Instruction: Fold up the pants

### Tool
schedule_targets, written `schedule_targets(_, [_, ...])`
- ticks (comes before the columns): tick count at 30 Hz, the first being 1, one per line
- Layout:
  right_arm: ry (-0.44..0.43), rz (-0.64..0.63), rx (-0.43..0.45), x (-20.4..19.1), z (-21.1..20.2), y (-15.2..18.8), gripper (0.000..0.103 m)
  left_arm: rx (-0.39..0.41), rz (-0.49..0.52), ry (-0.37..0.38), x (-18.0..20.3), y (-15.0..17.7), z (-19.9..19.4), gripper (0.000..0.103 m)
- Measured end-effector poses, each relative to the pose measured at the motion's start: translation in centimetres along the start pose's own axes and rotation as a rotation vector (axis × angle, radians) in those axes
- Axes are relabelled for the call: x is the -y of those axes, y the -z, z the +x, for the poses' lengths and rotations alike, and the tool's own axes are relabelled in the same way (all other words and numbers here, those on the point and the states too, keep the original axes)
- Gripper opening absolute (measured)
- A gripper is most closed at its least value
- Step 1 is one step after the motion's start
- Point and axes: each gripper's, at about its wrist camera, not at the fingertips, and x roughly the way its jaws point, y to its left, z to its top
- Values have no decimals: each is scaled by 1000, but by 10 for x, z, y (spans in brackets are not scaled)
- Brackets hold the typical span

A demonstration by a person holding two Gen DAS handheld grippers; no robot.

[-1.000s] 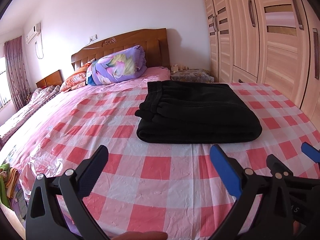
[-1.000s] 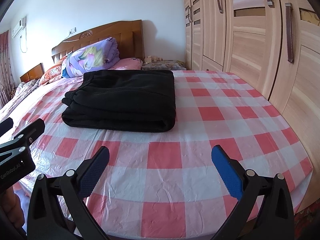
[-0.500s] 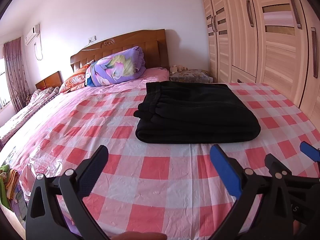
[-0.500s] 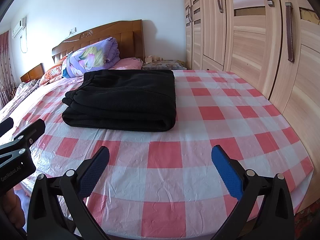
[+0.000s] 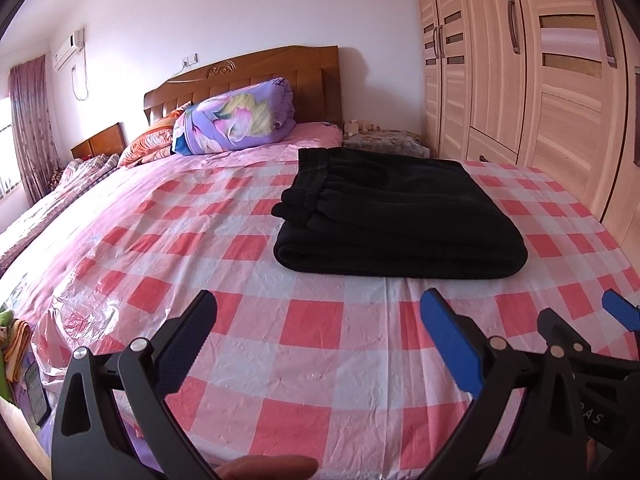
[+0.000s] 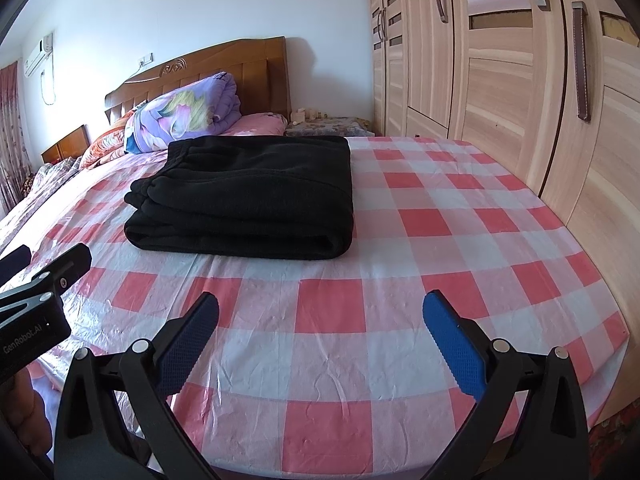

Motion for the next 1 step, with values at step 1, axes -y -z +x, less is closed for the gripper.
schedule_targets(1, [0,-1,0,-1,0,0,99,0,4,-1,0,0,0,102])
